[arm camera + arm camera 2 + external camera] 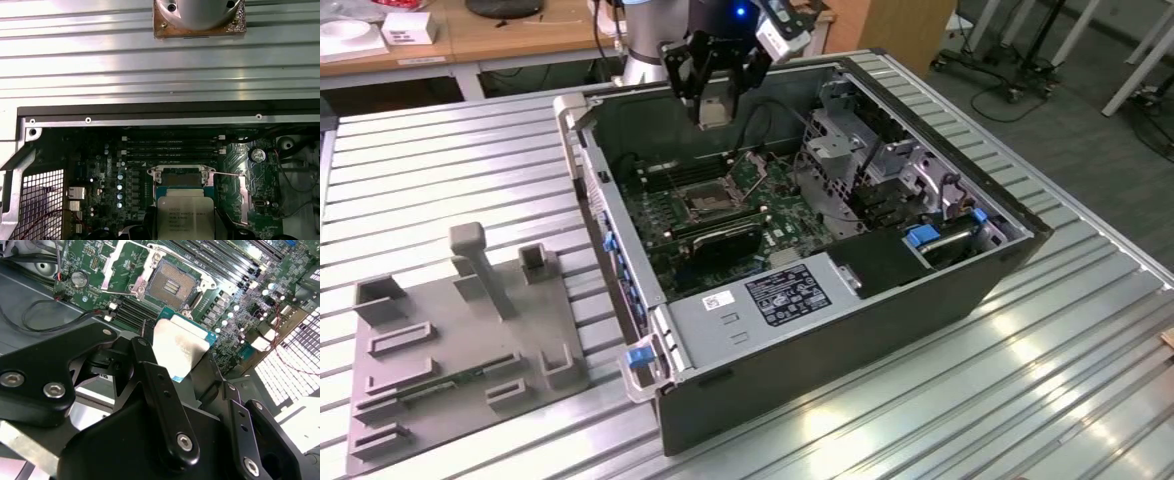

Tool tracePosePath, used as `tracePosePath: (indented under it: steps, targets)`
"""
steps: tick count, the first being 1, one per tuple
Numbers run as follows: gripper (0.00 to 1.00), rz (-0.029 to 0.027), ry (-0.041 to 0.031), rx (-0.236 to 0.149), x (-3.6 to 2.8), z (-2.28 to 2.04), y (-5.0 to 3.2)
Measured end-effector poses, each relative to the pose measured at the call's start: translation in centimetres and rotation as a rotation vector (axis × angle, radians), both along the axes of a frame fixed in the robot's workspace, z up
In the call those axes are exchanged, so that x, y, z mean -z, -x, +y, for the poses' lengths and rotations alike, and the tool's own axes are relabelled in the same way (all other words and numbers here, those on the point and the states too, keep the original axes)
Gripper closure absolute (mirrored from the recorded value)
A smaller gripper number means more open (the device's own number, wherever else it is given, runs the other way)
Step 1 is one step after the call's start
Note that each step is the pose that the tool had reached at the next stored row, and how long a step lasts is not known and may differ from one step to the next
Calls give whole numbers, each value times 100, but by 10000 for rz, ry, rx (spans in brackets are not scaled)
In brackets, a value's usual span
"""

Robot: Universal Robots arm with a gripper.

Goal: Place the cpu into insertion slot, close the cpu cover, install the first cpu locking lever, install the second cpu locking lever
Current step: 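Place the cpu into insertion slot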

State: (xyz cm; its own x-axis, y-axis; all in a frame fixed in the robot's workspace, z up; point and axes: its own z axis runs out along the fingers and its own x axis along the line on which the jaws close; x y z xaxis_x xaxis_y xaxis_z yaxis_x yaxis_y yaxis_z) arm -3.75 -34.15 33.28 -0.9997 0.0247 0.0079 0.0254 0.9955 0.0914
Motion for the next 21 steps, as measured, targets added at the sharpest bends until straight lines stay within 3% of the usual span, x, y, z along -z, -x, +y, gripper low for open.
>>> tracePosePath:
  steps: [7, 21]
  targets:
    - [46, 0, 0, 0, 56, 0, 0]
    - [46, 0, 1, 0, 90, 0, 0]
